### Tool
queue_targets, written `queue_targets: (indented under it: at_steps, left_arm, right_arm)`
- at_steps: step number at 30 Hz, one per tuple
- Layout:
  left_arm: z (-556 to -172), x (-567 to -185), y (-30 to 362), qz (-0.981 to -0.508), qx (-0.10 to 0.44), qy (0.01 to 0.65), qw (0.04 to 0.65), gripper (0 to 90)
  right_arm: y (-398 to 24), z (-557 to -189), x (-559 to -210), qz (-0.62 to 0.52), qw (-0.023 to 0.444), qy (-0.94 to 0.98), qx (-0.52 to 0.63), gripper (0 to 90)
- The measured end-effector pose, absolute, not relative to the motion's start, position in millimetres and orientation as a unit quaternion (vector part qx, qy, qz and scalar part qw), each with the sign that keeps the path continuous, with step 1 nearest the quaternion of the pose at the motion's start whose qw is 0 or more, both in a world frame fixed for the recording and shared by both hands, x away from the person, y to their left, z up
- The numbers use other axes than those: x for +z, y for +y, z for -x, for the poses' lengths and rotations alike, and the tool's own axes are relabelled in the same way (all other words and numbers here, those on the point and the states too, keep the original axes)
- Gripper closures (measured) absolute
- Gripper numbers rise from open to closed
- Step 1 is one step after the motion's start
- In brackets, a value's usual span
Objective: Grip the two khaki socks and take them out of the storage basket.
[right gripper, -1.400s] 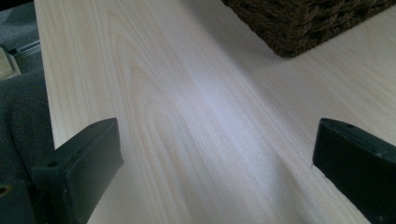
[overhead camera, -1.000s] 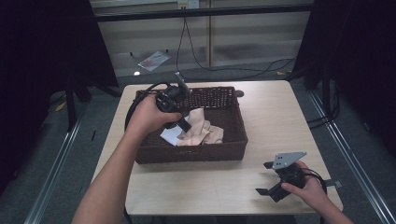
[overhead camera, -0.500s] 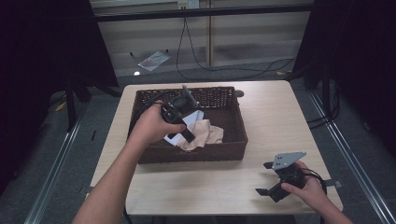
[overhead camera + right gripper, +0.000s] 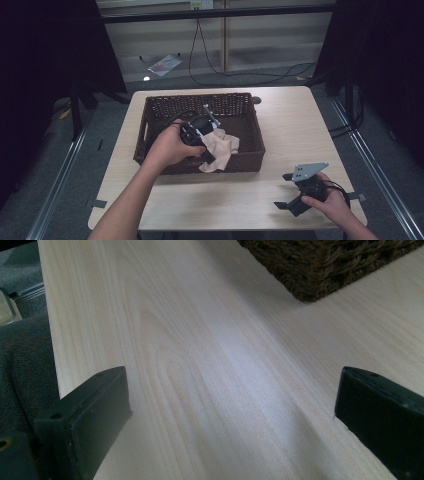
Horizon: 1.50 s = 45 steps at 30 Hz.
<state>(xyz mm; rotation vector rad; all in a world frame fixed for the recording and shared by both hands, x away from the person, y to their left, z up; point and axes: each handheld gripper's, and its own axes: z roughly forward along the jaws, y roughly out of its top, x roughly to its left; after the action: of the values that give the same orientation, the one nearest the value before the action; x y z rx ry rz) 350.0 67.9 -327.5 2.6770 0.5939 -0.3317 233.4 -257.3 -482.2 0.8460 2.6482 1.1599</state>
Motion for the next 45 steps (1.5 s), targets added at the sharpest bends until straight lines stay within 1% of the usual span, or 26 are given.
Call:
queue_targets:
  at_steps: [12,14,16,19,20,22,25,26,29,30,32,33,34,35,36,37,45]
  left_arm:
    - [-339,-342,57,-0.955,-0.123,0.197,0.184,84.6]
    - [-337,-347,55,-0.954,-0.123,0.196,0.189,82.8]
    - [-336,-350,53,-0.954,-0.128,0.196,0.190,76.6]
    - [-337,-351,52,-0.954,-0.125,0.191,0.192,62.4]
    - [-337,-350,52,-0.954,-0.122,0.193,0.195,62.4]
    - [-340,-346,53,-0.952,-0.117,0.201,0.201,55.0]
    - [-347,-340,56,-0.950,-0.111,0.206,0.207,47.5]
    - [-352,-337,57,-0.950,-0.096,0.211,0.211,38.4]
    - [-359,-334,59,-0.949,-0.082,0.218,0.213,28.1]
    - [-361,-334,60,-0.948,-0.076,0.223,0.214,28.1]
    - [-369,-332,62,-0.944,-0.067,0.238,0.218,22.1]
    - [-373,-332,63,-0.944,-0.062,0.241,0.216,22.1]
    - [-376,-332,63,-0.942,-0.058,0.247,0.219,18.0]
    - [-380,-331,65,-0.943,-0.056,0.248,0.215,18.0]
    - [-386,-333,66,-0.941,-0.041,0.255,0.218,16.2]
    - [-386,-333,66,-0.941,-0.041,0.255,0.218,15.2]
    - [-406,-352,68,-0.936,-0.036,0.282,0.208,14.1]
  right_arm:
    - [-257,-234,-483,-0.280,0.066,0.878,0.383,0.8]
    - [-257,-233,-482,-0.280,0.065,0.879,0.382,0.8]
    - [-257,-233,-482,-0.280,0.065,0.878,0.383,0.8]
    - [-257,-233,-482,-0.280,0.065,0.877,0.384,0.8]
    - [-257,-233,-482,-0.280,0.065,0.878,0.383,0.8]
    - [-257,-233,-483,-0.280,0.064,0.879,0.382,0.8]
    - [-256,-233,-482,-0.279,0.063,0.878,0.382,0.8]
    - [-256,-233,-482,-0.280,0.064,0.878,0.382,0.8]
    - [-257,-233,-482,-0.280,0.064,0.878,0.382,0.8]
    - [-257,-233,-482,-0.280,0.064,0.878,0.382,0.8]
    - [-257,-233,-482,-0.279,0.065,0.878,0.383,0.9]
    - [-257,-233,-482,-0.279,0.065,0.878,0.383,0.9]
    - [-257,-233,-482,-0.278,0.065,0.878,0.383,0.9]
    - [-257,-233,-482,-0.278,0.065,0.878,0.383,0.9]
    - [-257,-233,-482,-0.279,0.065,0.878,0.383,0.9]
    - [-257,-233,-482,-0.279,0.065,0.878,0.383,0.9]
    - [-256,-233,-482,-0.280,0.063,0.879,0.382,0.9]
